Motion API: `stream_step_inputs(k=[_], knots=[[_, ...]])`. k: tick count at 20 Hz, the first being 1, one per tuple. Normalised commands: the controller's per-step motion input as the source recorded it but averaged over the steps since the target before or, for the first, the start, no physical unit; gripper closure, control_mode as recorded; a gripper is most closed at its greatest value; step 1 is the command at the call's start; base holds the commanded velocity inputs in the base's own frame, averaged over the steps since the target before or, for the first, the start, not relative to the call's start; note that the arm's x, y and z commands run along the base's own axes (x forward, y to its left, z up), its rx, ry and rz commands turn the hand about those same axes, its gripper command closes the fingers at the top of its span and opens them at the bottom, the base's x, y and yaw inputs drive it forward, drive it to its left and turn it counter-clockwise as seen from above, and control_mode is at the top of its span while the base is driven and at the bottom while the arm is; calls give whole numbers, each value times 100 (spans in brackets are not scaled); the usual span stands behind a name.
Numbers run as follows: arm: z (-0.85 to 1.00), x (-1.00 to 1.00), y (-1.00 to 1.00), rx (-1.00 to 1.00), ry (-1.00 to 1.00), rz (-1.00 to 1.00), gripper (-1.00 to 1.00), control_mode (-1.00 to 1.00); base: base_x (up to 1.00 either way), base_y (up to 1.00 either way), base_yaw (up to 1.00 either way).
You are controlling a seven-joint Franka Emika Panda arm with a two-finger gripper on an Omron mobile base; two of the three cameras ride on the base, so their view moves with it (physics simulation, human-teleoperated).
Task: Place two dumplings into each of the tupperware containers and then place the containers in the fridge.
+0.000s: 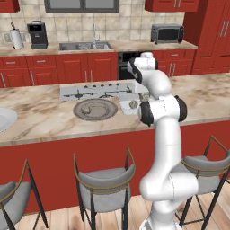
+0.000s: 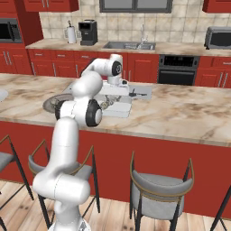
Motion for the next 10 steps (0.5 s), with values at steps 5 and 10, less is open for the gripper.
stream_step_inputs(k=[5,10], knots=[[-20,29,-22,0,5,0,100,-100,0,0,0],[-22,23,0,0,7,0,100,-100,0,0,0]])
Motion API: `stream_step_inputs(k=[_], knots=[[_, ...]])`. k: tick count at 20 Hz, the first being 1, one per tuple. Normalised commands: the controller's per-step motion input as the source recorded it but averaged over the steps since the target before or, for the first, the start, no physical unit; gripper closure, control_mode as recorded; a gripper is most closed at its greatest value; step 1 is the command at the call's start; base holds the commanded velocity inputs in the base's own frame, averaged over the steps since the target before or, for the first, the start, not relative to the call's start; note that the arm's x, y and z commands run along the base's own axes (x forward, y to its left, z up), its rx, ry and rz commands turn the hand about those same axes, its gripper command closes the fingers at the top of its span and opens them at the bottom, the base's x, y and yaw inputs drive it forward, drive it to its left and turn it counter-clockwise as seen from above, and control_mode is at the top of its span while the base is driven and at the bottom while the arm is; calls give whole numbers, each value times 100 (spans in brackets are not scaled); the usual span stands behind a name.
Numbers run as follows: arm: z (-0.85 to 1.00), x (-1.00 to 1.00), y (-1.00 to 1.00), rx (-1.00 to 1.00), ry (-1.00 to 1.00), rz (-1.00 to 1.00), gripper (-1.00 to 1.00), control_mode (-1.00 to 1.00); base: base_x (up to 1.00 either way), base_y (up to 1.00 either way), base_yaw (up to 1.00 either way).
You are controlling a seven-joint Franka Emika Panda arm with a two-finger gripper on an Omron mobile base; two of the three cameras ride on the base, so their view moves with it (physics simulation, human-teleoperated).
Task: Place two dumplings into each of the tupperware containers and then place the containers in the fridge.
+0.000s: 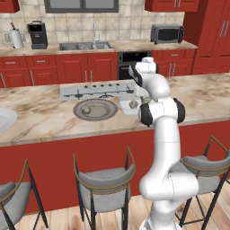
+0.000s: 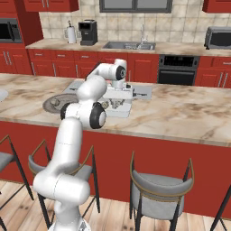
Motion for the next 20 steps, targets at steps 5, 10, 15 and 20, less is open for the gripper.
stream_step_inputs(k=[5,10,15,20], knots=[[-18,21,0,0,6,0,-100,-100,0,0,0],[0,0,0,0,0,0,-100,-100,0,0,0],[15,0,0,0,2,0,-100,-100,0,0,0],[34,-17,18,0,1,0,-100,-100,0,0,0]])
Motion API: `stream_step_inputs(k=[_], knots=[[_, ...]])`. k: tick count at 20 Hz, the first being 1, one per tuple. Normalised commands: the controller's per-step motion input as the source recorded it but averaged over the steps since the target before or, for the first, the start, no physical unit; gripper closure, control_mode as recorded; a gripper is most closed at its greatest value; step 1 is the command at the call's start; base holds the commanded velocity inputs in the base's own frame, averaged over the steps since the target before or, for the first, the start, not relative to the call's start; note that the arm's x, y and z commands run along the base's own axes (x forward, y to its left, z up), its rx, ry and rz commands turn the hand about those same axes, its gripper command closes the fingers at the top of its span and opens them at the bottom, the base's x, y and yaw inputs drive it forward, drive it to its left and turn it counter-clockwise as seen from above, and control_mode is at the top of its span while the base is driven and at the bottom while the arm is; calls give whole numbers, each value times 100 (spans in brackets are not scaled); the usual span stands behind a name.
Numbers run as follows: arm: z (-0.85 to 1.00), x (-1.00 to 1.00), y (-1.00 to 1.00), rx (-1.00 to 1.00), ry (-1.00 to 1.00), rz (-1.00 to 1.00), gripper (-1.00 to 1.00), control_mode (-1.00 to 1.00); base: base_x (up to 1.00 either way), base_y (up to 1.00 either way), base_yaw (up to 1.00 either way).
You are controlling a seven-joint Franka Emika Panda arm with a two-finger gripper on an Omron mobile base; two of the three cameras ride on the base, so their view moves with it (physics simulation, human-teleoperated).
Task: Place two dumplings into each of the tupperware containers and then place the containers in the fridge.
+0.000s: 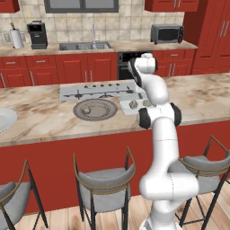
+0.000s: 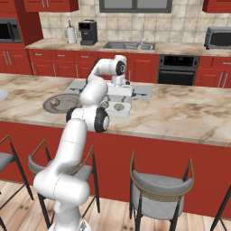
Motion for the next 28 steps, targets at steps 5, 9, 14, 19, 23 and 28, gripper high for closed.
stream_step_inputs(k=[5,9,14,19,23,28], knots=[[25,-26,89,-6,0,0,-100,-100,0,0,0],[0,-26,100,-7,3,0,-100,-100,0,0,0],[-2,-12,100,-4,2,0,-100,-100,0,0,0],[-37,3,63,-1,-3,0,-100,-100,0,0,0],[-41,10,9,4,-30,0,-100,-100,0,0,0],[-17,14,-11,10,-23,-4,-100,-100,0,0,0]])
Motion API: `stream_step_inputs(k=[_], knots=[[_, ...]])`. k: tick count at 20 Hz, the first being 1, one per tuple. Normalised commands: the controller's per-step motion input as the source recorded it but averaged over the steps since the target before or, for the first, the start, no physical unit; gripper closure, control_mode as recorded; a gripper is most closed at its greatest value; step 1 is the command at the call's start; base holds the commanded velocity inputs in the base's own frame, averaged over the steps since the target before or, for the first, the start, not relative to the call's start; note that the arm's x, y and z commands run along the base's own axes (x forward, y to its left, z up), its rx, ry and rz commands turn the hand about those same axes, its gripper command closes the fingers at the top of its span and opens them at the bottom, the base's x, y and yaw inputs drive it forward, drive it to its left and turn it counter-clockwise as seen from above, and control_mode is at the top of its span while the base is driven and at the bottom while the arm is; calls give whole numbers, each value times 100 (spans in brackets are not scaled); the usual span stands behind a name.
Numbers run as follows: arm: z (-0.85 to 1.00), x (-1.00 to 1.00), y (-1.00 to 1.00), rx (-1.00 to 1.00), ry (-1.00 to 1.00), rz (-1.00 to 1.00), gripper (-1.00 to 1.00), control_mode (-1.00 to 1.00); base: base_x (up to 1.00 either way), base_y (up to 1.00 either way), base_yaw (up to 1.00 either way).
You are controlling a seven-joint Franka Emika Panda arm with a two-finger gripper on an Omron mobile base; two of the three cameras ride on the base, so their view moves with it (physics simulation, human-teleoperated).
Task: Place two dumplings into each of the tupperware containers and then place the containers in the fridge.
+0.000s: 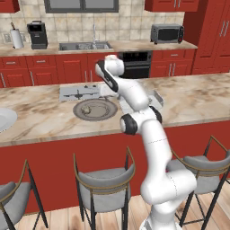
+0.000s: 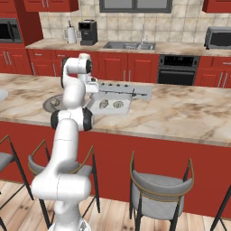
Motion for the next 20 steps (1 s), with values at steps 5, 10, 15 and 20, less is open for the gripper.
stream_step_inputs(k=[5,10,15,20], knots=[[0,-12,-32,1,-9,-6,-100,-100,0,0,0],[-4,-13,-4,0,-3,-3,-100,-100,0,0,0],[-29,-19,-7,0,-6,-2,-100,-100,0,0,0],[-36,-21,-12,0,-5,-1,-100,-100,0,0,0]])
